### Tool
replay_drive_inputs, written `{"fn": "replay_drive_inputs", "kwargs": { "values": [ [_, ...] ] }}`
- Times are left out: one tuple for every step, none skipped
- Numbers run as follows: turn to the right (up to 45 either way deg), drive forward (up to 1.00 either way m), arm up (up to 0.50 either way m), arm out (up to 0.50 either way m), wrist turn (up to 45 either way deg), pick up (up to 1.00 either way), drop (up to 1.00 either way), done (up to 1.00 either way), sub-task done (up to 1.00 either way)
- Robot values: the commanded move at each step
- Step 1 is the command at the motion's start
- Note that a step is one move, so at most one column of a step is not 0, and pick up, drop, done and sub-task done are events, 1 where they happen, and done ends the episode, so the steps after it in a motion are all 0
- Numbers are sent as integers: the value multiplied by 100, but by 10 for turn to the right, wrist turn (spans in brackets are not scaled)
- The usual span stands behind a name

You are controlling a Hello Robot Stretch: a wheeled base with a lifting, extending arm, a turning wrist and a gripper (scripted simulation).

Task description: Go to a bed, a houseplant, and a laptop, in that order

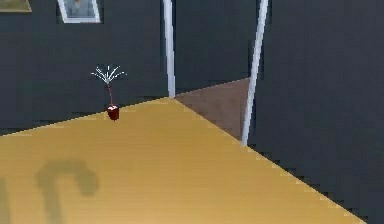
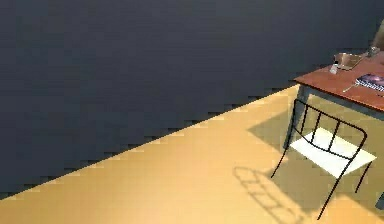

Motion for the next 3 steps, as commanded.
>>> {"fn": "replay_drive_inputs", "kwargs": {
  "values": [
    [0, 5, 0, 0, 0, 0, 0, 0, 0],
    [-300, 0, 0, 0, 0, 0, 0, 0, 0],
    [0, 95, 0, 0, 0, 0, 0, 0, 0]
  ]
}}
